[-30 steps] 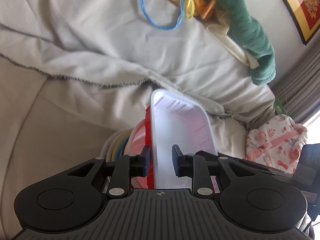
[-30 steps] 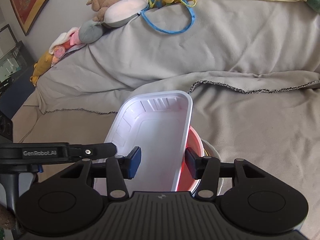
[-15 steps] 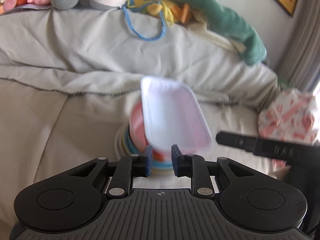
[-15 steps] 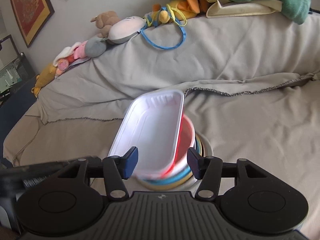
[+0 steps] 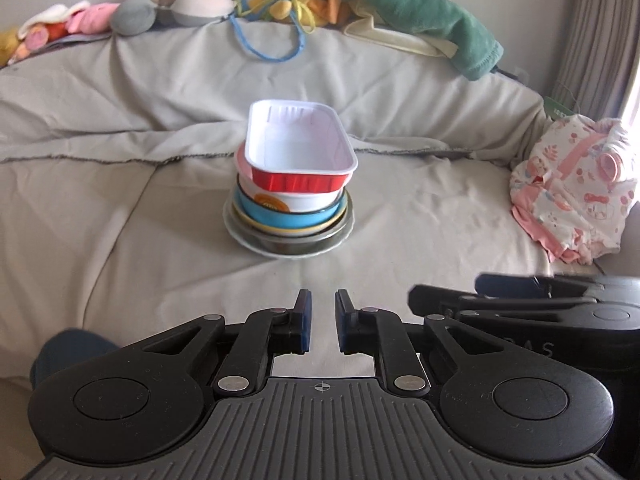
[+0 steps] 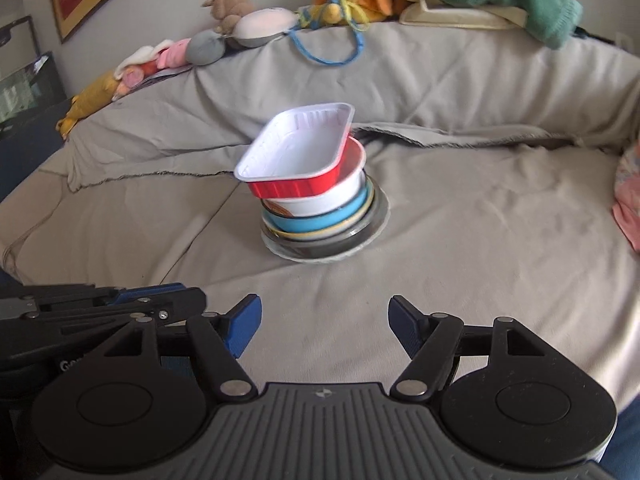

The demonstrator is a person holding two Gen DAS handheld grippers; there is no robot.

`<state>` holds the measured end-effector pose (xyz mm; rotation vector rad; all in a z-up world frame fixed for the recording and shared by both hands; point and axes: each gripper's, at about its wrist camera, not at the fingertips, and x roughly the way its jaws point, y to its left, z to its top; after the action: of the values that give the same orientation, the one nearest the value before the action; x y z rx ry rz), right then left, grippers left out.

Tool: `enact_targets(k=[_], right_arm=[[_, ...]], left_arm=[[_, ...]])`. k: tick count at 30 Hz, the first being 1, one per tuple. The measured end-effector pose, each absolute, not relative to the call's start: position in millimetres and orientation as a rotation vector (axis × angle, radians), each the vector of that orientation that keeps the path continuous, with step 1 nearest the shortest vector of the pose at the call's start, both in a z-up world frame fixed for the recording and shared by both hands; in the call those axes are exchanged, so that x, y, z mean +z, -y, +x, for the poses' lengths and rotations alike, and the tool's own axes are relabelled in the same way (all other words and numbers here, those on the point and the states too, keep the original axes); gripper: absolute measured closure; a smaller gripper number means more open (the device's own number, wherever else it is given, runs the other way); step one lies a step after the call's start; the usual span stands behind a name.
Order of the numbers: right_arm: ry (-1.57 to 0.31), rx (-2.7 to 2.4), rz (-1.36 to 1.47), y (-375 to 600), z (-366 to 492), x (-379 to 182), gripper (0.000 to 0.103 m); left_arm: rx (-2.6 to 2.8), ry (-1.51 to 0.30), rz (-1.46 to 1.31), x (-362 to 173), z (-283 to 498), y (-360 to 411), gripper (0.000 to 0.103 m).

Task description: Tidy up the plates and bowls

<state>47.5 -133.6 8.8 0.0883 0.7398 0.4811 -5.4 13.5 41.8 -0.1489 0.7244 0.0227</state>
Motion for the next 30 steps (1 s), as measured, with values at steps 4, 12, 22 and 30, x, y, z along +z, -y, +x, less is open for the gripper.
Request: enact_targets(k=[4, 12, 22, 30], right_arm=[[-0.753, 0.468, 0.117, 141.4, 41.7, 5.9, 0.031], [-0.758, 0.470, 0.110, 139.3, 41.0, 5.1, 0.031], [-0.759, 0.469, 0.108, 138.4, 41.5, 5.7, 0.031], [-0.760, 0.468, 0.109, 137.8, 41.1, 5.6, 0.031]], left_arm=[[0.011, -0.736, -0.144, 42.1, -7.2, -9.9, 0.088], [-0.001, -0.747, -0.127, 41.5, -6.0, -5.8, 0.088], [-0.001, -0.741, -0.128, 42.6, -7.2, -4.9, 0.088], [-0.002, -0.741, -0.128, 42.4, -7.4, -5.3, 0.088]])
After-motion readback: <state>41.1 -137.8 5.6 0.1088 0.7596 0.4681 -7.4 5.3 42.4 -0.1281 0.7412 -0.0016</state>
